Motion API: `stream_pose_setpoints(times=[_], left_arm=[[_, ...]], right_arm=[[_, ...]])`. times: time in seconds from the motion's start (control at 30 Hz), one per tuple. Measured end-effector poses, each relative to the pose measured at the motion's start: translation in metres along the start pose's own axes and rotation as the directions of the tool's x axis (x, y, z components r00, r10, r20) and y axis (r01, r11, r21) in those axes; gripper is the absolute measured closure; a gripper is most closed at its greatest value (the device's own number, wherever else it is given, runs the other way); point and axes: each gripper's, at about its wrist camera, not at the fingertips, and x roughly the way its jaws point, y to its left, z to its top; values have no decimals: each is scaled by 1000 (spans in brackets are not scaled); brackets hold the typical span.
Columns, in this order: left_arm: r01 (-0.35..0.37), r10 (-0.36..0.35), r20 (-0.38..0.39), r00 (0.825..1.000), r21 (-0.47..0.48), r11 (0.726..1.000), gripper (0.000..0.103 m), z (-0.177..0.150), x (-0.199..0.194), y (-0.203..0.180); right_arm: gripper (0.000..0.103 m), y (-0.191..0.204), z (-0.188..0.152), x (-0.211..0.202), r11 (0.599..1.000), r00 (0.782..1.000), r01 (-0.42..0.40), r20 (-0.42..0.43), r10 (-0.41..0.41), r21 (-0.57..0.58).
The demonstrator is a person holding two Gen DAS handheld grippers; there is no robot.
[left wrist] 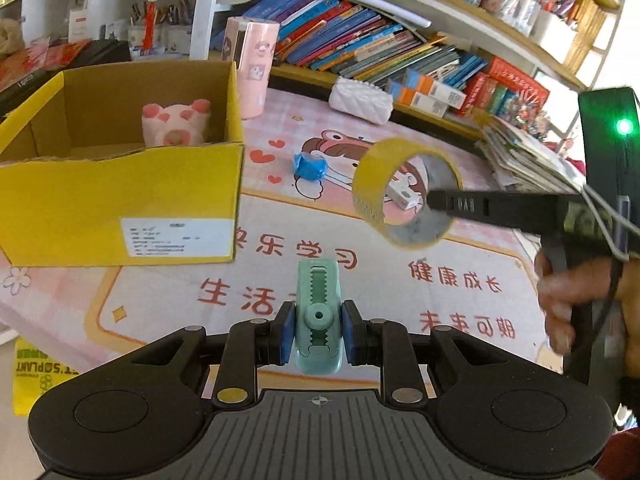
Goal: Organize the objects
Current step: 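Carry the stapler and the tape roll toward the yellow box with both grippers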
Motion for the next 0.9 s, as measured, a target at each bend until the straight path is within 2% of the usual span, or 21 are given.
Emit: stream_pose_setpoints(times=[0.2, 0.33, 0.57, 0.7, 0.9], left_arm=[[30, -30, 14, 999, -23, 999, 80, -18, -33, 31], [11, -9, 42, 999, -47, 999, 80, -30, -61, 59], [-36, 44, 70, 997, -122, 992, 80, -49, -101, 110], [-54, 65, 85, 994, -131, 990, 80, -59, -119, 128], [-75, 90, 107, 990, -135, 988, 80, -71, -144, 150]], right_arm=[[96, 36, -22, -37, 999, 999, 33, -42, -32, 14], [96, 72, -35, -60, 1000, 997, 19, -74, -20, -5], [96, 136, -60, -90, 997, 992, -71, -102, 69, -11], [96, 168, -69, -100, 992, 987, -125, -104, 121, -25], [96, 209, -80, -111, 985, 982, -164, -105, 159, -45]])
